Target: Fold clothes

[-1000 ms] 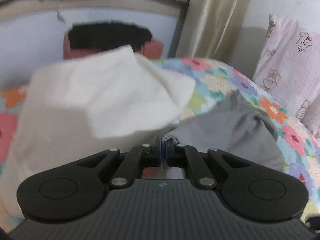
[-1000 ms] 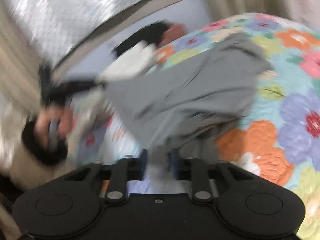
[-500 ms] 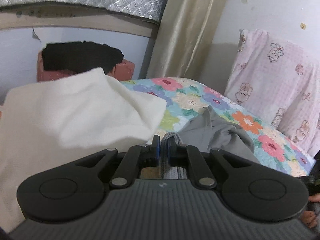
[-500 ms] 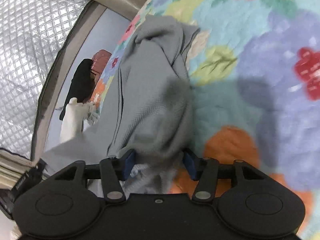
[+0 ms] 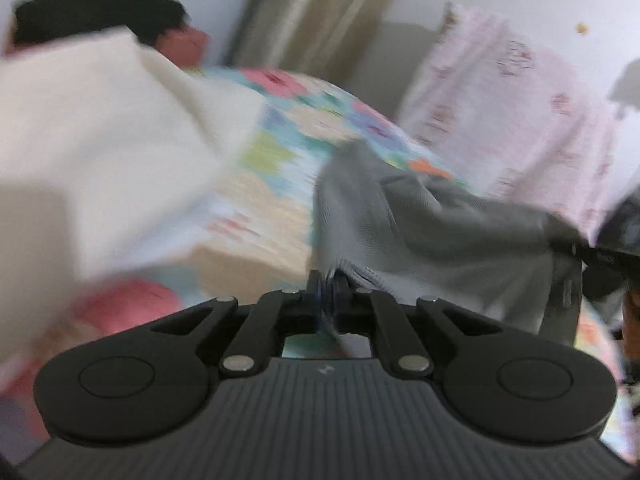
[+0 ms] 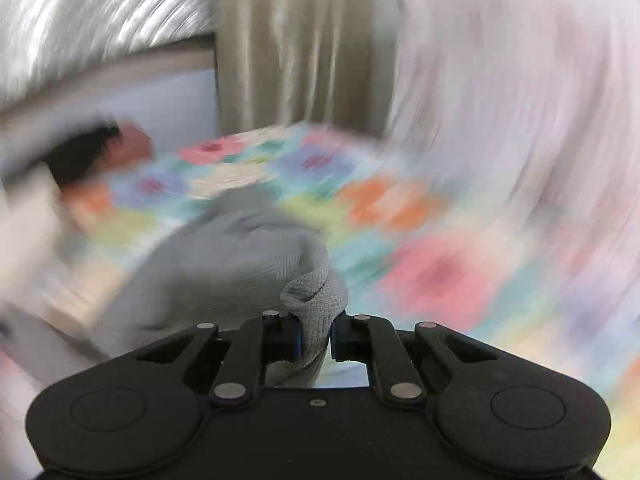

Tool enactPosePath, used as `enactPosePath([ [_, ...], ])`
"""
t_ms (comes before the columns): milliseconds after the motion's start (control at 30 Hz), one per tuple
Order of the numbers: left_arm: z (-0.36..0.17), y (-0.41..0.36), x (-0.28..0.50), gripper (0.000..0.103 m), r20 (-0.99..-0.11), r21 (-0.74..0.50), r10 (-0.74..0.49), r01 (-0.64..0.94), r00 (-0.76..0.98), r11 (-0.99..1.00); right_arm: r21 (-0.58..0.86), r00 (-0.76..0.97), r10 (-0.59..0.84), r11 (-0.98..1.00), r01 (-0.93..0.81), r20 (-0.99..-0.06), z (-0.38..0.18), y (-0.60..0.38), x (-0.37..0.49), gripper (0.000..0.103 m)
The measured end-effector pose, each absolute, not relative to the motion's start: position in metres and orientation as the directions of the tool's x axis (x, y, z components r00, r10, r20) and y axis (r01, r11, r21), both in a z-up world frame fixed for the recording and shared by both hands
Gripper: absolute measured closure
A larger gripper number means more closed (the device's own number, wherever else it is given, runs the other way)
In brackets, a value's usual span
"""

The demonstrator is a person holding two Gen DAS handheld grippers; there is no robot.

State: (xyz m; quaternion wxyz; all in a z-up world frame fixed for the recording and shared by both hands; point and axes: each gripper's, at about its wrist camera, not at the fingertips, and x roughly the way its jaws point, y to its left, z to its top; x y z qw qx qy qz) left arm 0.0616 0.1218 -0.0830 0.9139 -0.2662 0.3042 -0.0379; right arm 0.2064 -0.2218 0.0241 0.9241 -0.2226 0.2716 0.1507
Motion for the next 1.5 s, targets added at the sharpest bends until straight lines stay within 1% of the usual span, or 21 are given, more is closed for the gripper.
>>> enactPosePath([
  [33, -0.085, 0.116, 0.063, 0.099, -0.527, -0.544, -0.279, -0.067, 0.803, 0.836, -0.469, 0.844, 0.094, 0.796, -0.382, -0.528, 0.038, -0.218, 0.202, 0.090],
  [100, -0.087, 0.106, 0.066, 0.099, -0.521, -0.578, -0.339, -0.031, 0.784, 0.816, -0.585, 0.872, 0.026, 0.732, -0.350, -0.489, 0.059, -0.215, 0.202, 0.090],
  [133, -0.087, 0.100, 0.067, 0.099, -0.526, -0.579, -0.355, -0.020, 0.773, 0.815, -0.599, 0.865, 0.002, 0.721, -0.349, -0.502, 0.062, -0.215, 0.203, 0.089],
  [200, -0.087, 0.091, 0.070, 0.099, -0.559, -0.553, -0.361, -0.011, 0.747, 0.833, -0.574, 0.780, -0.024, 0.692, -0.439, -0.625, 0.044, -0.214, 0.206, 0.087],
  [267, -0.089, 0.087, 0.071, 0.099, -0.611, -0.524, -0.356, -0.024, 0.708, 0.851, -0.471, 0.656, 0.006, 0.691, -0.548, -0.755, 0.019, -0.217, 0.205, 0.082],
  [300, -0.090, 0.089, 0.070, 0.099, -0.630, -0.524, -0.365, -0.030, 0.686, 0.851, -0.346, 0.586, 0.106, 0.718, -0.604, -0.803, 0.008, -0.227, 0.200, 0.074],
  [367, -0.088, 0.096, 0.063, 0.098, -0.641, -0.539, -0.391, -0.025, 0.661, 0.842, -0.110, 0.432, 0.289, 0.712, -0.693, -0.854, -0.012, -0.245, 0.190, 0.072],
  [433, -0.077, 0.106, 0.055, 0.095, -0.632, -0.541, -0.400, -0.009, 0.664, 0.841, 0.083, 0.346, 0.451, 0.697, -0.712, -0.822, -0.025, -0.269, 0.178, 0.068],
  [500, -0.055, 0.116, 0.050, 0.091, -0.599, -0.520, -0.378, 0.016, 0.706, 0.854, 0.197, 0.331, 0.543, 0.699, -0.687, -0.772, -0.029, -0.297, 0.168, 0.067],
  [567, -0.035, 0.126, 0.061, 0.072, -0.563, -0.515, -0.354, 0.018, 0.747, 0.857, 0.266, 0.349, 0.579, 0.723, -0.637, -0.737, -0.027, -0.324, 0.166, 0.065],
  [633, -0.026, 0.127, 0.087, 0.064, -0.560, -0.509, -0.365, 0.039, 0.744, 0.860, 0.310, 0.395, 0.583, 0.762, -0.568, -0.710, -0.022, -0.349, 0.170, 0.059],
  [800, -0.039, 0.102, 0.195, 0.059, -0.664, -0.444, -0.384, 0.075, 0.641, 0.893, 0.460, 0.451, 0.591, 0.805, -0.375, -0.668, -0.031, -0.395, 0.207, 0.049],
  [867, -0.054, 0.089, 0.241, 0.052, -0.699, -0.415, -0.366, 0.069, 0.615, 0.907, 0.520, 0.466, 0.589, 0.806, -0.283, -0.660, -0.045, -0.407, 0.226, 0.046],
  [1033, -0.097, 0.064, 0.337, 0.051, -0.754, -0.334, -0.279, 0.017, 0.594, 0.942, 0.667, 0.456, 0.618, 0.742, -0.068, -0.641, -0.080, -0.426, 0.260, 0.038],
  [1133, -0.119, 0.060, 0.372, 0.049, -0.747, -0.418, -0.333, -0.017, 0.575, 0.908, 0.650, 0.359, 0.623, 0.758, -0.058, -0.694, -0.097, -0.410, 0.261, 0.036],
  [1233, -0.128, 0.055, 0.392, 0.046, -0.714, -0.489, -0.383, -0.025, 0.587, 0.872, 0.580, 0.405, 0.576, 0.804, -0.127, -0.710, -0.104, -0.393, 0.243, 0.045],
  [1267, -0.130, 0.052, 0.399, 0.052, -0.703, -0.507, -0.408, -0.009, 0.583, 0.862, 0.546, 0.423, 0.559, 0.822, -0.165, -0.713, -0.103, -0.387, 0.243, 0.076],
  [1300, -0.131, 0.046, 0.406, 0.063, -0.707, -0.513, -0.435, 0.018, 0.558, 0.858, 0.490, 0.428, 0.534, 0.844, -0.217, -0.729, -0.100, -0.380, 0.248, 0.096],
  [1333, -0.131, 0.039, 0.412, 0.095, -0.724, -0.492, -0.437, 0.044, 0.534, 0.869, 0.432, 0.434, 0.508, 0.861, -0.269, -0.744, -0.097, -0.373, 0.253, 0.096],
  [1400, -0.123, 0.024, 0.416, 0.098, -0.762, -0.394, -0.382, 0.094, 0.524, 0.914, 0.335, 0.465, 0.454, 0.887, -0.318, -0.760, -0.077, -0.364, 0.267, 0.096],
  [1500, -0.084, 0.021, 0.409, 0.099, -0.737, -0.321, -0.327, 0.119, 0.592, 0.940, 0.107, 0.545, 0.329, 0.911, -0.399, -0.771, -0.035, -0.349, 0.282, 0.096],
])
